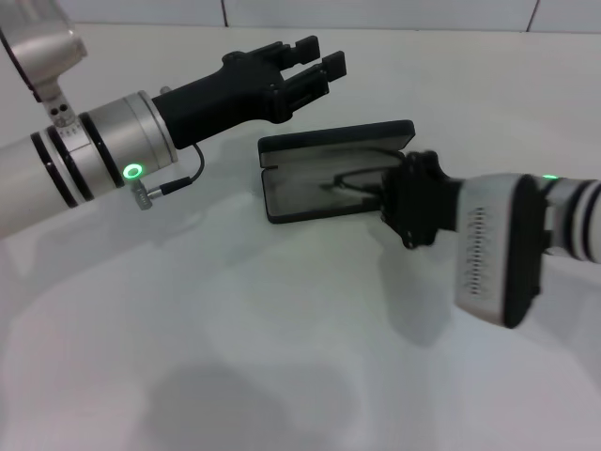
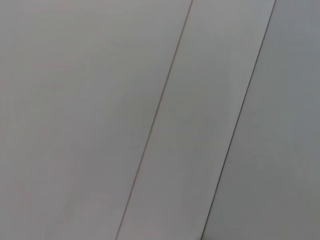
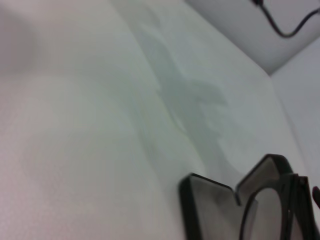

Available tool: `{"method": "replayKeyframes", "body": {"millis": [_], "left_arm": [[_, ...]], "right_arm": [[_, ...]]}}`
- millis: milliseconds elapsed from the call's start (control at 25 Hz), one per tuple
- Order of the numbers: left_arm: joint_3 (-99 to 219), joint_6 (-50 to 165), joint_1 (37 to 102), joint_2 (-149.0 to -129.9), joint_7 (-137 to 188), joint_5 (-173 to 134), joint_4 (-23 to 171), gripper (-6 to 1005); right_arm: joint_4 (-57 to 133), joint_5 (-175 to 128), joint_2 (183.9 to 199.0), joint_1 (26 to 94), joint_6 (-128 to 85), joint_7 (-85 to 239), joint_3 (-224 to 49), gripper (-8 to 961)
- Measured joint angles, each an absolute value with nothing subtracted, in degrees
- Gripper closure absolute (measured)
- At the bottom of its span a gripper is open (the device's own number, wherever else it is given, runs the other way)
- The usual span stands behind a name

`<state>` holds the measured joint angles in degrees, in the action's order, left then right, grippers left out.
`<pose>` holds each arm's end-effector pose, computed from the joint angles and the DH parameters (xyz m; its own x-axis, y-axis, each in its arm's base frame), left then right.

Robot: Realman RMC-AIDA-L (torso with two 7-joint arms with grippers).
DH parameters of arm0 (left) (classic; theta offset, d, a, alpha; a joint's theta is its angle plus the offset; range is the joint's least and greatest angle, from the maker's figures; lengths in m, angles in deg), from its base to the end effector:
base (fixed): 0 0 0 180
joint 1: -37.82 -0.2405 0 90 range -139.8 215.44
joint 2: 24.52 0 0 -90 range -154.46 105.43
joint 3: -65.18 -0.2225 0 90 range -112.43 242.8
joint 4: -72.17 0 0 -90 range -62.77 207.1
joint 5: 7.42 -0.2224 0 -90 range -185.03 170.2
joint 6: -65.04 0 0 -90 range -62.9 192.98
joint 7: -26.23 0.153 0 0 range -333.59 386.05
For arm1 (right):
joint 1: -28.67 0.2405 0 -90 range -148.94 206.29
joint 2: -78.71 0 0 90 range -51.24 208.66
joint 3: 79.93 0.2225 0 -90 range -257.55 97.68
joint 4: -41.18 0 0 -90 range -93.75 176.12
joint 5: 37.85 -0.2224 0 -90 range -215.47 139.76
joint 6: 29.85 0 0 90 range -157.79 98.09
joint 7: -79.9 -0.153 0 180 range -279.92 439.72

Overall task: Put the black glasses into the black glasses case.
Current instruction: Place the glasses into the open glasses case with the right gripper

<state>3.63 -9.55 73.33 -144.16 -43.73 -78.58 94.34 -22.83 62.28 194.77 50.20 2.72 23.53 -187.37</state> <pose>-0.1833 0.3673 -0.0284 0.5562 0.2601 0.7893 0.5662 -0.8139 -0.1308 0.1565 0.3530 -0.0834 0.8589 0.4774 0.1855 0.5009 -0.7073 -0.4989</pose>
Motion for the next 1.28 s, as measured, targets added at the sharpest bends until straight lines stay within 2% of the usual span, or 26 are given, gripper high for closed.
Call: {"method": "replayKeyframes", "body": {"millis": [120,200,240,760,1200,1280], "left_arm": [[3.4,-9.0,73.7,-144.17,-43.7,-78.6,94.3,516],[3.3,-8.5,73.8,-144.12,-43.7,-78.8,94.3,516],[3.3,-8.4,73.8,-144.12,-43.7,-78.8,94.3,516],[3.0,-8.3,74.2,-144.14,-43.7,-79.2,94.2,515],[3.0,-8.2,74.2,-144.30,-43.3,-79.2,93.2,515],[3.0,-8.2,74.2,-144.31,-42.7,-79.2,92.9,515]], "right_arm": [[-22.1,62.4,194.79,51.6,-8.0,23.5,-193.7,887],[-22.1,62.4,194.79,51.6,-8.0,23.5,-193.7,886],[-20.9,61.7,194.87,53.5,-15.7,23.5,-198.7,886],[-15.5,60.8,194.89,57.8,-18.5,19.1,-202.2,883],[-15.0,60.8,194.90,58.2,-22.5,19.0,-206.0,881],[-15.0,60.8,194.90,58.2,-23.8,18.9,-207.0,812]]}}
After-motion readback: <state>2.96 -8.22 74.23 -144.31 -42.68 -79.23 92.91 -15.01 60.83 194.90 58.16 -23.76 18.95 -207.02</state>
